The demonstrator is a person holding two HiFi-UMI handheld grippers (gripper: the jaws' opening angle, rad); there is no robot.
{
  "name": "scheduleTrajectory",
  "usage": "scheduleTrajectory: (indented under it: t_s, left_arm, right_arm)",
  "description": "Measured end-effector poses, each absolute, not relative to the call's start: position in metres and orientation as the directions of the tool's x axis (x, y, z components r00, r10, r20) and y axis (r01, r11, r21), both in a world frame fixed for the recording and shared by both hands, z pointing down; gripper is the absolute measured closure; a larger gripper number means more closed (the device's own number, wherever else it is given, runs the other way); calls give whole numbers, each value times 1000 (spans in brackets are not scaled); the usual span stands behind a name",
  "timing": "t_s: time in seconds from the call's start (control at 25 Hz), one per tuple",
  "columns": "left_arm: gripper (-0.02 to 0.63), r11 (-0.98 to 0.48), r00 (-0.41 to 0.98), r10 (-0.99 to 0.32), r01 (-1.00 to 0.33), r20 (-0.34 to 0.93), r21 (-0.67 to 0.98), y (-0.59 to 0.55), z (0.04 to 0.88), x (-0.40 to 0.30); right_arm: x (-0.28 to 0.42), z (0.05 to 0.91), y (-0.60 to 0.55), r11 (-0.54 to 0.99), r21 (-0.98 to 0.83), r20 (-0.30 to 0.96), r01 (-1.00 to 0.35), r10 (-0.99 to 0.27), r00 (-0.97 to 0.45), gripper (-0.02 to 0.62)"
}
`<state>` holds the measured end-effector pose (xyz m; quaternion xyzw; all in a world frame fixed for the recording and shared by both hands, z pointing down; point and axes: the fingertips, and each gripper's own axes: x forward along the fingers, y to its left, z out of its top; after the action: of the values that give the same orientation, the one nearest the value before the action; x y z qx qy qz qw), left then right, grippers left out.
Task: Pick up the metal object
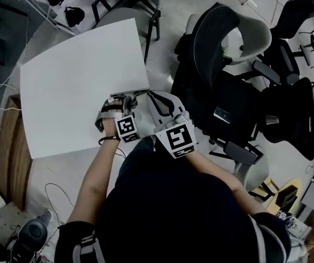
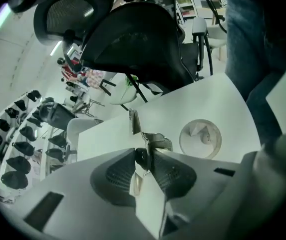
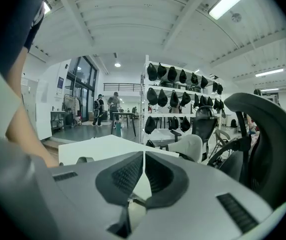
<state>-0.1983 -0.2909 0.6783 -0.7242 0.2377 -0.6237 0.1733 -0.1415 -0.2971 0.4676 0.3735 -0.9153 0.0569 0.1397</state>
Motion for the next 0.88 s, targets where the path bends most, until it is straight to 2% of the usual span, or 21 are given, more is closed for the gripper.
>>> scheduleTrajectory:
  t_s: [0.16,0.4,0.6,0.88]
  left_arm:
    - [511,-830,99,-557,-95,825,-549,-291,684,-201]
    - [518,-785,167,-618,-172,768,-595,-296,656,-202]
    - [520,-688,216,-717,-365,662,-627,-306,611,-218]
    - [523,-461,287,-883,-678,371,-573,-315,505,-232]
  right_arm:
    - [-142,467,-298,703,7,302,-711,-679,-669,568]
    - [-150,465,-300,705,12,302,-710,-679,-669,568]
    - [-155,459,-303,708,25,286,-706,-681,-674,568]
    - [-153,439,-317,692,51,238,-720,-709,-664,568]
